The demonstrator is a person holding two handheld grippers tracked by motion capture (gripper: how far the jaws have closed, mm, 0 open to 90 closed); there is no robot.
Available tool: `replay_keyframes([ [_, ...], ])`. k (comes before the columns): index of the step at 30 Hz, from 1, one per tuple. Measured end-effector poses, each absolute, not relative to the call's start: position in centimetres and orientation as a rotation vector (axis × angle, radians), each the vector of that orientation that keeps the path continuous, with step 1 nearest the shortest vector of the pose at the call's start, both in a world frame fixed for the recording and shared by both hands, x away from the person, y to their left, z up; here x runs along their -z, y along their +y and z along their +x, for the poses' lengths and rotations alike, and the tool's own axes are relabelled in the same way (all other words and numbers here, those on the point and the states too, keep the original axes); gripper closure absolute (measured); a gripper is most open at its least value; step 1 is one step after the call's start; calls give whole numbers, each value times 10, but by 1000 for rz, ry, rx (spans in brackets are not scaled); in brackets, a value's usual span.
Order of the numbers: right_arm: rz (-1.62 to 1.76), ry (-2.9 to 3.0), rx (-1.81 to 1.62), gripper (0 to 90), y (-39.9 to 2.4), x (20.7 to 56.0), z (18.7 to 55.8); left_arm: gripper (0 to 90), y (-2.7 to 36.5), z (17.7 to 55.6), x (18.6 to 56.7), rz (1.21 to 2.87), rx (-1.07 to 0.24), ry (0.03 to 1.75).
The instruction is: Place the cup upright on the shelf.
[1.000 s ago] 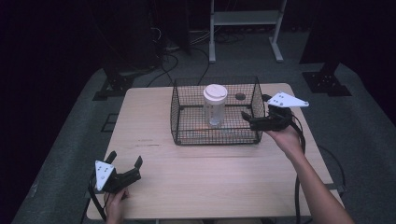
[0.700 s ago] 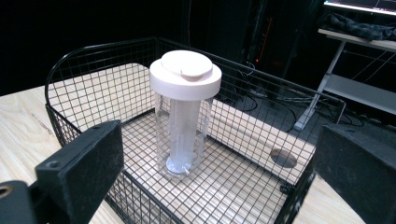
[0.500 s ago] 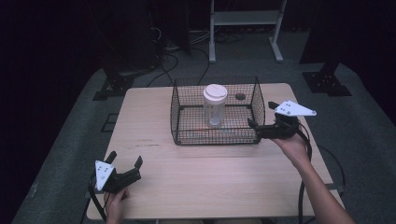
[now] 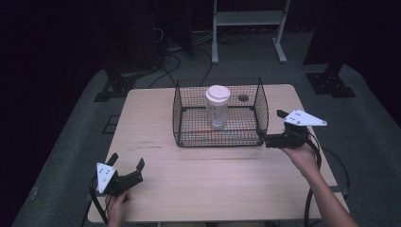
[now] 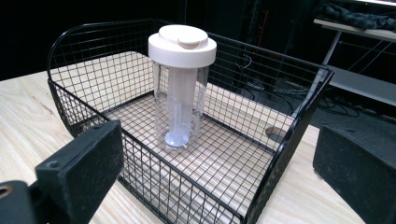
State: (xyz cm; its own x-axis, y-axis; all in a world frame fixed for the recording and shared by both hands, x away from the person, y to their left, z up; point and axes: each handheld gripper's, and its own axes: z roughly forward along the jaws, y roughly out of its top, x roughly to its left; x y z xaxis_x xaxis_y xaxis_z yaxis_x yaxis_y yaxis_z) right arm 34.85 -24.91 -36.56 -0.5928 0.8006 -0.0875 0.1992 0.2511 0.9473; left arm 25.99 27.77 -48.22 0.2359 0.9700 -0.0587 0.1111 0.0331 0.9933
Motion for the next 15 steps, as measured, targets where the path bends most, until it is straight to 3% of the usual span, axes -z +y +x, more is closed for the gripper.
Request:
replay_keyframes([
  [15, 922, 1955, -1345, 14, -260, 379, 335, 0, 277, 260, 482, 1357, -947, 1126],
])
